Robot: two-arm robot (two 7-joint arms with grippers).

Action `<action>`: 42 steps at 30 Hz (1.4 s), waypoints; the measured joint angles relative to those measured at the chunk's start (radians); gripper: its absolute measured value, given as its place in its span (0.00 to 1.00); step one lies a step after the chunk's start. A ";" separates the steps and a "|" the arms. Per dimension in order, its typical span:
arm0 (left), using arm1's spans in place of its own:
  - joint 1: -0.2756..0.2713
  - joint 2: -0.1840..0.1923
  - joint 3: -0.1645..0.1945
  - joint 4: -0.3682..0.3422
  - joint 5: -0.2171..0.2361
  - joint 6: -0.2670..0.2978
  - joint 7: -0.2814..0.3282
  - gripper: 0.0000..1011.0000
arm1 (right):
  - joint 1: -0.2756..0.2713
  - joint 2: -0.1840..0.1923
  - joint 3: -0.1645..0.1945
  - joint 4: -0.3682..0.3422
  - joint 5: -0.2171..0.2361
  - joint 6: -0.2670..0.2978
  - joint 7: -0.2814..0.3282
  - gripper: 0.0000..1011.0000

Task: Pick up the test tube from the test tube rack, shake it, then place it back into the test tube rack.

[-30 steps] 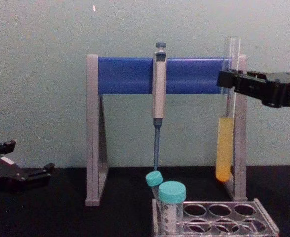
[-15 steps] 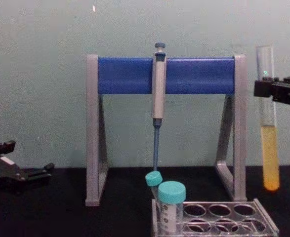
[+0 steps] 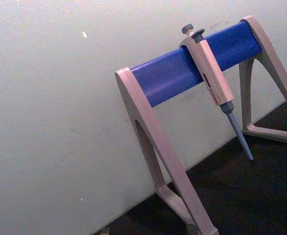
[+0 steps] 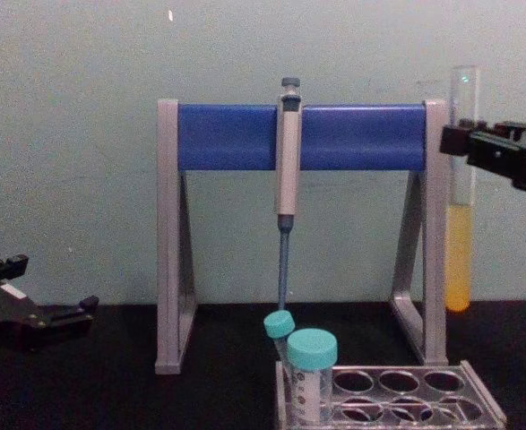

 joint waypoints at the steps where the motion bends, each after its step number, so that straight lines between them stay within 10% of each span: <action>1: 0.000 0.000 0.000 0.000 0.000 0.000 0.000 0.99 | 0.002 -0.005 -0.002 0.005 0.001 -0.002 0.006 0.23; 17: 0.000 0.000 0.000 0.000 0.000 0.000 0.000 0.99 | 0.018 -0.019 -0.029 0.042 0.104 -0.010 0.135 0.23; 42: 0.000 0.000 0.000 0.000 0.000 0.000 0.000 0.99 | 0.032 -0.041 -0.060 0.126 0.083 -0.098 0.164 0.23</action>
